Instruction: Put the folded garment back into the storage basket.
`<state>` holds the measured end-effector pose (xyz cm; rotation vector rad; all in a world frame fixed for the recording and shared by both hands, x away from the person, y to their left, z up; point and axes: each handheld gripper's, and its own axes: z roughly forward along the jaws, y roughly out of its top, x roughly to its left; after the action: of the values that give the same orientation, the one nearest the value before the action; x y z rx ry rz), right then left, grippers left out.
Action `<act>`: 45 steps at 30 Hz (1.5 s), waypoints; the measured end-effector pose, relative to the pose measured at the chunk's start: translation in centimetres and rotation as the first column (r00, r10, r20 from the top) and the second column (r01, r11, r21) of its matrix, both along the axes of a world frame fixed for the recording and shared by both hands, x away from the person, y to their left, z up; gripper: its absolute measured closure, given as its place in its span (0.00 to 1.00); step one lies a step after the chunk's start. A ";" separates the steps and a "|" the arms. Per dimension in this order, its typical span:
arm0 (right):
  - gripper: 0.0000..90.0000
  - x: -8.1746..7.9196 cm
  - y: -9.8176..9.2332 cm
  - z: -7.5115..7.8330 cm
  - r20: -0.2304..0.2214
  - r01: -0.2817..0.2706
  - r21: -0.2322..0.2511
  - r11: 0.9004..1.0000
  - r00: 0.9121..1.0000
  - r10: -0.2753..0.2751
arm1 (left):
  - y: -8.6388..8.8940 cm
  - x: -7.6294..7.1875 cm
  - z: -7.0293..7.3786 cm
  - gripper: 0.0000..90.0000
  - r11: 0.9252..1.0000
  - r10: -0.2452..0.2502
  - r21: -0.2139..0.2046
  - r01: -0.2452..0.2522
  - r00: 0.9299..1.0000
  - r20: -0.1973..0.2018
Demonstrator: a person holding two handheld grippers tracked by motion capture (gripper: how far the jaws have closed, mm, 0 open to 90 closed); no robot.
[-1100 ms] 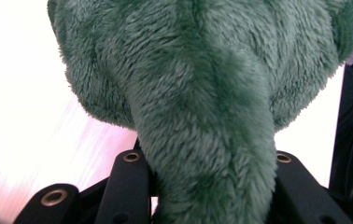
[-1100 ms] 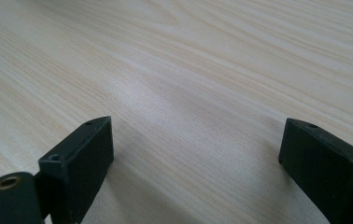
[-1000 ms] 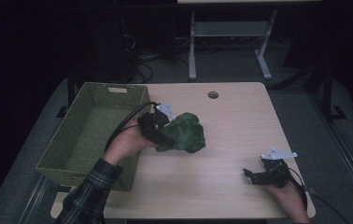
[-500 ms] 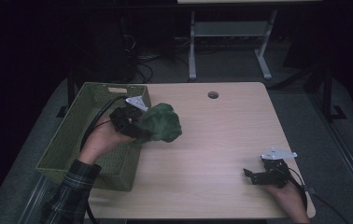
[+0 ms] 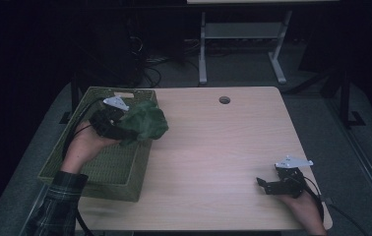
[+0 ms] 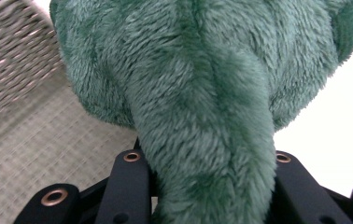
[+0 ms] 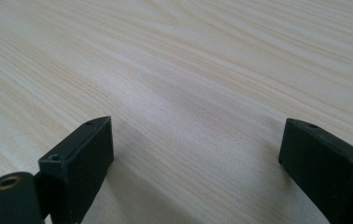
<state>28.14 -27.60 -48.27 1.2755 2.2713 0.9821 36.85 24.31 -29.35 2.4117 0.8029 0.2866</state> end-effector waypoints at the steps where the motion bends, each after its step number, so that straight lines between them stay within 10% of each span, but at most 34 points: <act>1: 0.11 0.0 0.0 0.0 0.000 0.000 0.000 1.000 1.000 0.000 | 0.4 0.0 0.0 0.72 1.000 0.012 0.001 -0.012 1.000 0.005; 24: 0.11 0.0 0.0 0.0 0.000 0.000 -0.001 1.000 1.000 0.000 | 6.9 0.7 -4.6 0.71 0.968 0.244 0.060 -0.243 0.970 -0.008; 45: 0.11 0.0 0.0 0.0 0.000 0.001 0.000 1.000 1.000 -0.001 | 8.6 1.1 -10.9 0.69 0.953 0.294 0.112 -0.283 0.950 -0.100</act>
<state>28.14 -27.60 -48.27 1.2771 2.2703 0.9818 37.97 32.95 -40.30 2.4134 1.2259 0.3063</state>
